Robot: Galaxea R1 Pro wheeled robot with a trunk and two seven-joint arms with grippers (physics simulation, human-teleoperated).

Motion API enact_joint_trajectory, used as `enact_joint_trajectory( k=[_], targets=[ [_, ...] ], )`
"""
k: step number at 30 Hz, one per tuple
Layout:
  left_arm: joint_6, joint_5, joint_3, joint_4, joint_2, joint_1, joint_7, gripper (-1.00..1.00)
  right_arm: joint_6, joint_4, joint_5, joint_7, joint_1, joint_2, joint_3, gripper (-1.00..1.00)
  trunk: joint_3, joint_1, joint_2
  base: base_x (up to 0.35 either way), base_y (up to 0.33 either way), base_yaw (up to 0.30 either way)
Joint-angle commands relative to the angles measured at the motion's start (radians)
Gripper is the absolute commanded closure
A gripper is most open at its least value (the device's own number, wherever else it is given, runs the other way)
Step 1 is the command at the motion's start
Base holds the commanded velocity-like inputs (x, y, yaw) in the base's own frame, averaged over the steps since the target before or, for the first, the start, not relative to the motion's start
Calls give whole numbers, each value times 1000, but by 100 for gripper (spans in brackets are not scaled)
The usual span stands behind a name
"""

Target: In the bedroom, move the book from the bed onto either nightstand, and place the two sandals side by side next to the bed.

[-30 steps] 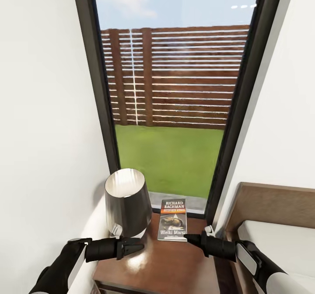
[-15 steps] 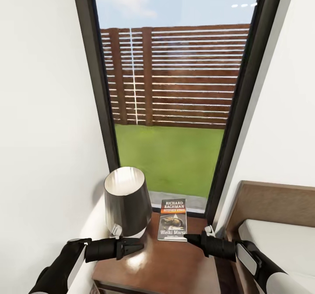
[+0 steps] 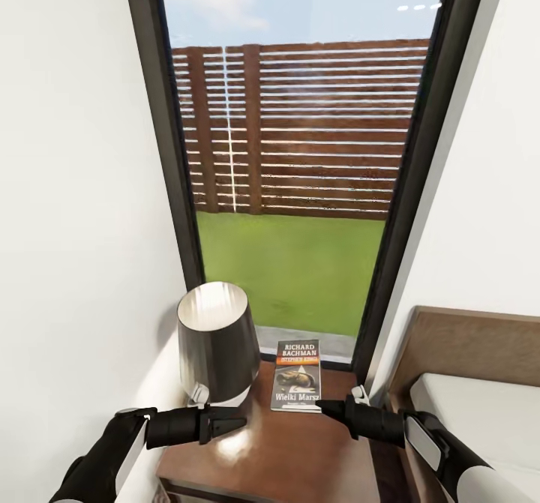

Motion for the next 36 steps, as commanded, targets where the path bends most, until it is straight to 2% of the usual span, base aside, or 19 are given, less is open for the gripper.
enact_joint_trajectory(
  k=[1, 36],
  targets=[
    [11, 2, 0, 0, 0, -1, -3, -100, 6, 0, -9, 0, -1, -1, 5, 100, -4, 4, -8, 0, 0, 0],
    [11, 2, 0, 0, 0, 0, -2, -100, 6, -2, -9, 0, -1, -1, 4, 100, -114, 138, -253, 0, 0, 0]
  ],
)
